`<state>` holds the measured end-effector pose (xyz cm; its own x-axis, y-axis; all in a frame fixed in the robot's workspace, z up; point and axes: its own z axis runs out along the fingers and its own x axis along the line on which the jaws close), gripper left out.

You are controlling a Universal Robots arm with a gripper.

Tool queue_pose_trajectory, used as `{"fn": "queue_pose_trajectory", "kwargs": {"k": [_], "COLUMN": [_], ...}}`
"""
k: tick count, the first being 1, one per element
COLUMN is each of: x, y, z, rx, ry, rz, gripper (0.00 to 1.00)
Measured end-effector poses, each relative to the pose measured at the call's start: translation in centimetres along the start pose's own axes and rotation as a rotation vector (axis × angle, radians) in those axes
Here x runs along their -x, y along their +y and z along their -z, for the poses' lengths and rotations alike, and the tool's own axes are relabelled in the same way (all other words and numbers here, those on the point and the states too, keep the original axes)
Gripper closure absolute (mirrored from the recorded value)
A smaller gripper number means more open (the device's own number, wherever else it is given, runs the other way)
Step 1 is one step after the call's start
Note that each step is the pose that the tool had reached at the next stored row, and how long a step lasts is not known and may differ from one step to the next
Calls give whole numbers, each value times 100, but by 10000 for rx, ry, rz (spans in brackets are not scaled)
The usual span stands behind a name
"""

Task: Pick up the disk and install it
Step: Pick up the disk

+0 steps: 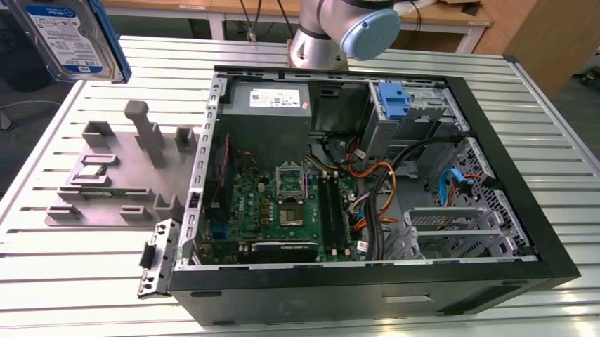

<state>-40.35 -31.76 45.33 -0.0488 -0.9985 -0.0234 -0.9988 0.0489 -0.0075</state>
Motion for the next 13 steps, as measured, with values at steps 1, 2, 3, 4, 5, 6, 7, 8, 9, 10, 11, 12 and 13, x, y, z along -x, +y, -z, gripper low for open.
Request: {"fn": "queue_pose_trajectory", "kwargs": {"k": [1, 2, 3, 4, 5, 6, 7, 8, 9, 10, 11, 12, 13], "x": [0, 0, 0, 0, 0, 0, 0, 0, 1, 1, 1, 1, 1], "y": [0, 0, 0, 0, 0, 0, 0, 0, 0, 0, 0, 0, 0], "z": [1, 3, 3, 8, 13, 13, 14, 18, 22, 26, 32, 37, 42], "rx": [-1, -2, -2, -1, -1, -1, -1, 2, 1, 0, 0, 0, 0], "ry": [-1, -1, -1, 0, 0, 0, -1, 0, 0, -1, -2, -2, -2], "rz": [0, 0, 0, 0, 0, 1, 0, 0, 0, 0, 0, 0, 0], "gripper": [65, 65, 65, 65, 65, 65, 65, 65, 65, 65, 65, 65, 65]}}
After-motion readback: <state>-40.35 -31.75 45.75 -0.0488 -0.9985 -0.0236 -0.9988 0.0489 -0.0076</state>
